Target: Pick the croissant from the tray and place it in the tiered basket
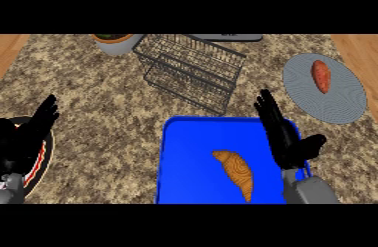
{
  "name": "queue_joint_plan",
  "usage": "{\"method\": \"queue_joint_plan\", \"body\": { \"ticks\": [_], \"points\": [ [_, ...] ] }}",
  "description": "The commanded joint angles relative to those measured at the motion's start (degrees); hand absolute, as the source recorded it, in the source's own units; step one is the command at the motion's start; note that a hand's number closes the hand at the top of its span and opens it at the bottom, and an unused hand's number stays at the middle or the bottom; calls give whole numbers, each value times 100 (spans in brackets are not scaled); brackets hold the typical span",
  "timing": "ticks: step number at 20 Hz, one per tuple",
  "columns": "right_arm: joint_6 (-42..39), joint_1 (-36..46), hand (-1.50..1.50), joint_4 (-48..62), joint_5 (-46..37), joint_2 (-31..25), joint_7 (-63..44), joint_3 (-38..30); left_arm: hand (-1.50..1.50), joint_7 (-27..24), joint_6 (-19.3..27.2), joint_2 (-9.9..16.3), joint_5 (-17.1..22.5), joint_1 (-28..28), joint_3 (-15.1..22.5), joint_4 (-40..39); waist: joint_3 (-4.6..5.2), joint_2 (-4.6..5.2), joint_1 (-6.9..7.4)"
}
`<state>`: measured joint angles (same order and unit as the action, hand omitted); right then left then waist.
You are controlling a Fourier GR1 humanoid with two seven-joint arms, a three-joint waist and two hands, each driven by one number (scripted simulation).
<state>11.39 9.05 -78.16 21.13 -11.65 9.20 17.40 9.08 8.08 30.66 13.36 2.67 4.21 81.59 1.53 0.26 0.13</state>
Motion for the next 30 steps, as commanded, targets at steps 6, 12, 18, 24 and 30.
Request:
{"method": "queue_joint_plan", "body": {
  "ticks": [6,12,18,24,30],
  "points": [
    [-84,1067,150,-1350,-1662,-1666,775,-65,0,-513,712,-935,-428,-512,421,-52,-122,-133,-84],
    [1899,-641,-150,-1680,-1259,-715,817,-1173,0,-878,1052,-1682,-574,-917,798,22,-155,-62,-145],
    [1310,-1854,-150,-3544,-1886,-1581,-156,-486,0,-767,1112,-1744,-837,-806,885,45,-146,-55,-110],
    [595,-2117,-150,-4017,-2987,-3089,-1895,93,0,-744,984,-1647,-738,-733,769,-138,-109,-54,-112],
    [273,-2182,-150,-4987,-4698,-3875,-3766,549,0,-728,973,-1666,-712,-663,718,-129,-102,-57,-85]
  ]
}}
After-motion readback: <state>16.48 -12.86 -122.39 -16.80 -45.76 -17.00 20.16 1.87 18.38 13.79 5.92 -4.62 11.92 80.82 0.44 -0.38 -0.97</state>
